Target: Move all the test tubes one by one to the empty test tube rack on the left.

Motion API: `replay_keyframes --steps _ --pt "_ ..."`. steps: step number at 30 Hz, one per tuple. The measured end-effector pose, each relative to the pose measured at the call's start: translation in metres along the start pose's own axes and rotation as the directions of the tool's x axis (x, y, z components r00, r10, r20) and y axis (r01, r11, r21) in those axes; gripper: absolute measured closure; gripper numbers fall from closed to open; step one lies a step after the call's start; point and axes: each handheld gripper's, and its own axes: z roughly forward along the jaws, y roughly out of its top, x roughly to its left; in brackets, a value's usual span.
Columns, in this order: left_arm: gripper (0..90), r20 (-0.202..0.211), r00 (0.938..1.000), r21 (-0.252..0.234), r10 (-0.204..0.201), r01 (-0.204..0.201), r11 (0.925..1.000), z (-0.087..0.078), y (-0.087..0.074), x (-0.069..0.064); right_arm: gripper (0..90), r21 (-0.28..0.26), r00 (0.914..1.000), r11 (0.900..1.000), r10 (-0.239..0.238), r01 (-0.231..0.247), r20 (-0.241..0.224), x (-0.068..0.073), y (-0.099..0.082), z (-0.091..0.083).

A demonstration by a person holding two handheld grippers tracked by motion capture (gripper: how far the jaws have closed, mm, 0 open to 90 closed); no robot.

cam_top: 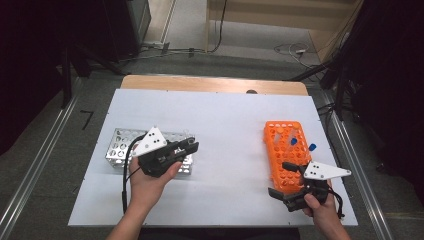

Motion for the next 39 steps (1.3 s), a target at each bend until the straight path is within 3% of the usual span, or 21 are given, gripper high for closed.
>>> replay_keyframes --steps 11,22,39 --pt "76.5 -0.086 0.9961 -0.041 -0.019 0.015 0.999 -0.009 0.011 0.03 0.0 -0.014 0.9995 0.9997 0.02 -0.02 0.022 -0.008 -0.002 -0.007" --pt "76.6 -0.165 0.9852 -0.045 -0.048 0.042 0.9981 0.006 0.008 0.057 0.0 -0.028 0.9988 0.9994 0.023 -0.021 0.044 -0.01 -0.003 -0.01" --pt "76.6 -0.249 0.9666 -0.021 -0.061 0.057 0.9981 0.026 -0.007 0.069 0.0 -0.043 0.9974 0.9988 0.026 -0.023 0.067 -0.011 -0.005 -0.012"
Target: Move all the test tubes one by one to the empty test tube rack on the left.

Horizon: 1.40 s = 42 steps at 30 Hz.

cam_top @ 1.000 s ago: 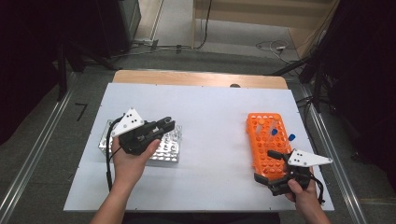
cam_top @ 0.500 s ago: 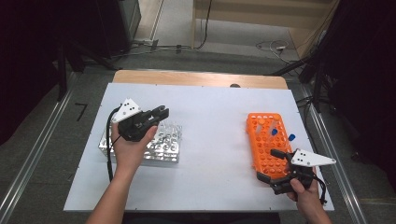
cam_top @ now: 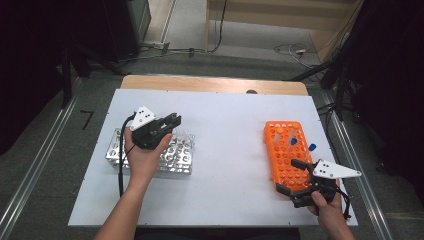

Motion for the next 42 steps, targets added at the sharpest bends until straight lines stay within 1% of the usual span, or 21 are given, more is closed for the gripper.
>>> replay_keyframes --steps 6,11,16,18,20,24,27,31,34,36,38,39,41,42 --pt "76.6 -0.014 0.9999 0.002 0.001 -0.001 1.0 0.004 -0.003 -0.002 0.0 0.004 1.0 1.0 0.002 -0.002 0.002 0.0 0.0 0.001" --pt "76.5 -0.017 0.9998 0.022 0.009 -0.009 0.9997 0.007 -0.005 -0.005 0.0 0.005 1.0 1.0 0.001 -0.001 0.002 0.0 -0.001 0.001" --pt "76.5 -0.023 0.9997 0.058 0.012 -0.01 0.9982 0.009 -0.009 -0.006 0.0 0.005 1.0 1.0 0.003 -0.003 0.004 -0.001 -0.001 0.001" --pt "76.4 -0.022 0.9997 0.087 0.013 -0.011 0.9961 0.01 -0.009 -0.007 0.0 0.005 1.0 1.0 0.003 -0.003 0.005 -0.001 -0.001 0.001" --pt "76.4 -0.032 0.9992 0.099 0.024 -0.021 0.9948 0.009 -0.01 -0.008 0.0 0.005 1.0 1.0 0.001 -0.001 0.008 -0.001 -0.001 0.001" --pt "76.4 -0.029 0.999 0.122 0.033 -0.029 0.992 0.008 -0.011 -0.009 0.0 0.005 0.9999 1.0 0.001 -0.001 0.011 -0.002 -0.001 0.001" --pt "76.3 -0.028 0.999 0.139 0.035 -0.031 0.9898 0.009 -0.013 -0.009 0.0 0.004 0.9999 1.0 0.005 -0.005 0.014 -0.002 -0.001 0.0" --pt "76.0 -0.038 0.999 0.167 0.023 -0.016 0.9859 0.011 -0.015 -0.008 0.0 0.001 0.9999 1.0 0.004 -0.004 0.017 -0.002 -0.001 0.0" --pt "75.9 -0.042 0.9985 0.189 0.034 -0.026 0.9816 0.012 -0.015 -0.009 0.0 -0.002 0.9998 1.0 0.007 -0.007 0.019 -0.003 -0.001 -0.001" --pt "75.8 -0.043 0.9986 0.203 0.03 -0.021 0.979 0.014 -0.016 -0.009 0.0 -0.002 0.9997 1.0 0.009 -0.009 0.022 -0.004 -0.001 -0.001" --pt "75.0 -0.04 0.9991 0.207 0.015 -0.007 0.9783 0.014 -0.016 -0.008 0.0 -0.001 0.9997 0.9999 0.01 -0.01 0.024 -0.004 -0.002 -0.002" --pt "73.3 -0.035 0.9994 0.208 0.005 0.002 0.9782 0.014 -0.016 -0.007 0.0 -0.001 0.9997 1.0 0.009 -0.009 0.024 -0.005 -0.002 -0.002" --pt "65.5 -0.036 0.9992 0.209 -0.019 0.026 0.9776 0.013 -0.015 -0.006 0.0 -0.001 0.9996 0.9999 0.011 -0.011 0.025 -0.005 -0.001 -0.002" --pt "65.2 -0.036 0.9991 0.207 -0.024 0.031 0.9778 0.012 -0.015 -0.005 0.0 -0.002 0.9997 1.0 0.007 -0.007 0.025 -0.005 -0.001 -0.002"
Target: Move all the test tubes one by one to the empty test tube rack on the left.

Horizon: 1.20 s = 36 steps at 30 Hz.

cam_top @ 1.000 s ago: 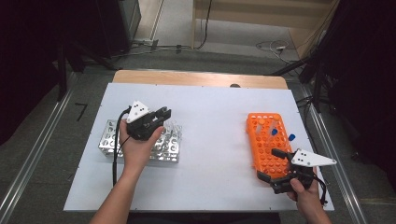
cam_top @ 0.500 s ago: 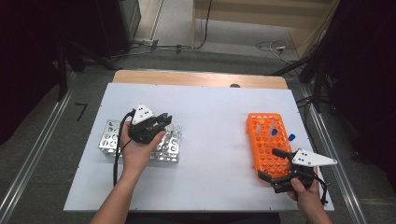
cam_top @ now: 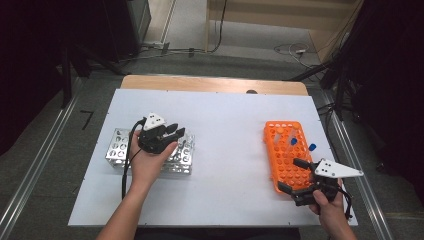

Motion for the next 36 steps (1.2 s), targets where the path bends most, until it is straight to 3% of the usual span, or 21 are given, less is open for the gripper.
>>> replay_keyframes --steps 4,9,15,24,28,36 --pt "56.6 0.016 0.9994 -0.028 -0.029 0.03 0.9992 -0.005 0.0 0.002 0.0 -0.007 1.0 1.0 0.003 -0.003 0.006 -0.001 0.0 -0.002" --pt "46.9 0.048 0.9978 -0.099 -0.045 0.05 0.9939 -0.017 -0.003 0.003 0.0 -0.017 0.9998 0.9998 0.011 -0.011 0.017 -0.005 0.001 -0.006" --pt "38.7 0.079 0.9965 -0.158 -0.025 0.038 0.9867 -0.035 -0.01 -0.004 0.0 -0.031 0.9992 0.9993 0.021 -0.019 0.034 -0.011 0.001 -0.011" --pt "12.0 0.118 0.993 -0.192 -0.002 0.024 0.9812 -0.057 -0.018 -0.02 0.0 -0.044 0.9968 0.998 0.048 -0.046 0.064 -0.024 0.0 -0.02" --pt "0.6 0.125 0.992 -0.18 0.018 0.005 0.9837 -0.064 -0.025 -0.03 1.8 -0.061 0.9923 0.9957 0.076 -0.07 0.098 -0.033 -0.003 -0.026" --pt "0.0 0.161 0.9865 -0.176 0.03 -0.002 0.9843 -0.075 -0.041 -0.037 5.7 -0.066 0.9806 0.9909 0.126 -0.118 0.15 -0.049 -0.007 -0.028"
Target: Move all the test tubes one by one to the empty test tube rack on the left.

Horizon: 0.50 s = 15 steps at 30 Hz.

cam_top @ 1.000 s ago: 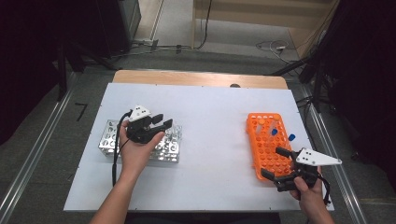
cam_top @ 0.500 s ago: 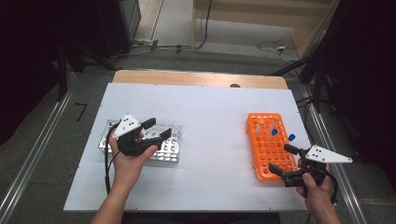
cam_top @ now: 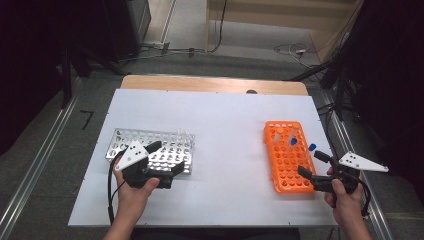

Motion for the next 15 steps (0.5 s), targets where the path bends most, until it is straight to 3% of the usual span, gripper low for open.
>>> replay_keyframes --steps 8,12,15 --pt "0.0 0.007 1.0 0.021 0.004 -0.004 0.9998 0.002 -0.006 -0.004 26.7 0.038 0.9938 0.9979 0.048 -0.052 0.1 -0.015 -0.005 0.012" --pt "0.0 0.01 0.9999 0.035 0.006 -0.007 0.9994 0.005 -0.008 -0.005 39.3 0.046 0.991 0.9967 0.061 -0.067 0.119 -0.024 -0.008 0.016" --pt "0.0 0.01 0.9999 0.033 0.007 -0.008 0.9994 0.006 -0.008 -0.006 46.7 0.058 0.9901 0.9969 0.044 -0.052 0.133 -0.026 -0.011 0.02"
